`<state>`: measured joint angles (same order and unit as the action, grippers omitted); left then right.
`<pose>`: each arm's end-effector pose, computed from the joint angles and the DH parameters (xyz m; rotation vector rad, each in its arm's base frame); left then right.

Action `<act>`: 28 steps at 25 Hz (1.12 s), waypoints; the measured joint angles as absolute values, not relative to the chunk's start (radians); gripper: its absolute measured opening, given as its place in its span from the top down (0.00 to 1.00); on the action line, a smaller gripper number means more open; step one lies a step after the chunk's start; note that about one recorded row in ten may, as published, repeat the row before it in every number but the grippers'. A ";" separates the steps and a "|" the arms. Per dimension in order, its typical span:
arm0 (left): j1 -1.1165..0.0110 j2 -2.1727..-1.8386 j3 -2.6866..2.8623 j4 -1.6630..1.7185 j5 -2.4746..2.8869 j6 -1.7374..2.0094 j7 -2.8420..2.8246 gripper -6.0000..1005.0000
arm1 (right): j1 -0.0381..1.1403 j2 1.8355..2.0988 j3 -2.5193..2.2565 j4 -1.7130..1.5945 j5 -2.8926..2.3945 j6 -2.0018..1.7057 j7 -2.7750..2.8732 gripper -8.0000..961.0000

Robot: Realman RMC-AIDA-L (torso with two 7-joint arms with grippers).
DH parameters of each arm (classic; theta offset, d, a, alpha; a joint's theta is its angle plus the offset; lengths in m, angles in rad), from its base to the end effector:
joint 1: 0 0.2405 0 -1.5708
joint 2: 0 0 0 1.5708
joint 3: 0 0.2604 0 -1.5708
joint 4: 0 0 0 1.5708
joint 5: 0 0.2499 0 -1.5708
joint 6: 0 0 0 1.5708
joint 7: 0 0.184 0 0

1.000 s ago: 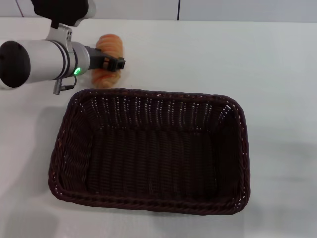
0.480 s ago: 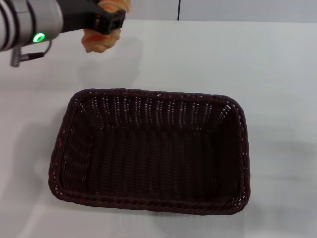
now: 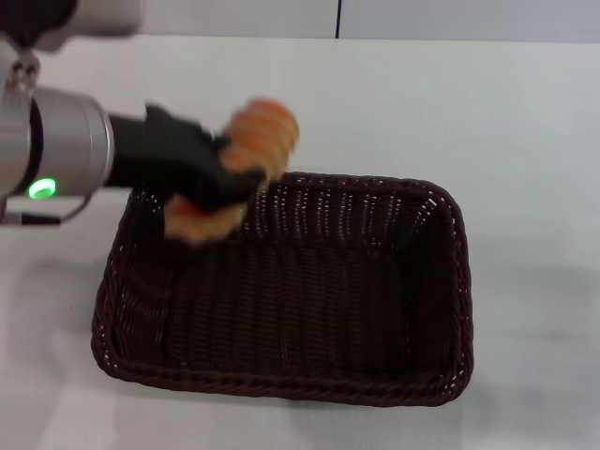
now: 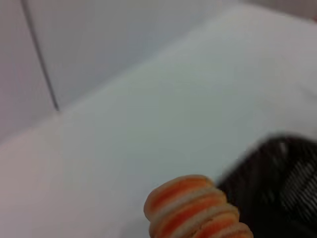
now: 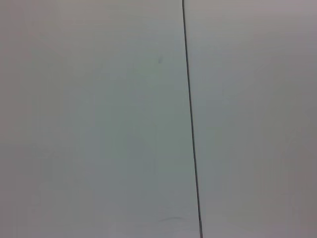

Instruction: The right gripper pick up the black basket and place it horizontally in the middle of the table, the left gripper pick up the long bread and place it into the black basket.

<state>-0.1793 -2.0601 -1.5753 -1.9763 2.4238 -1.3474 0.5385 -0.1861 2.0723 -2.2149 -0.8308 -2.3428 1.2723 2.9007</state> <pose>-0.1233 0.3485 0.0107 -2.4933 -0.6178 -0.0059 0.3429 0.2624 -0.0131 -1.2267 0.5096 0.6878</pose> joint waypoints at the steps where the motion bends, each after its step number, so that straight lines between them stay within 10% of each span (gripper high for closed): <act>1: -0.179 -2.060 -1.575 -1.976 2.424 -1.347 0.539 0.51 | -0.186 2.072 -2.215 -0.830 -2.343 1.272 2.901 0.15; 11: -0.217 -2.064 -1.586 -1.901 2.405 -1.487 0.573 0.55 | -0.181 2.071 -2.215 -0.830 -2.347 1.272 2.901 0.15; 18: -0.231 -2.063 -1.588 -1.908 2.405 -1.489 0.573 0.18 | -0.182 2.071 -2.215 -0.832 -2.348 1.272 2.901 0.15; 28: -0.209 -2.065 -1.656 -1.898 2.473 -1.253 0.646 0.15 | -0.181 2.071 -2.220 -0.838 -2.349 1.272 2.901 0.15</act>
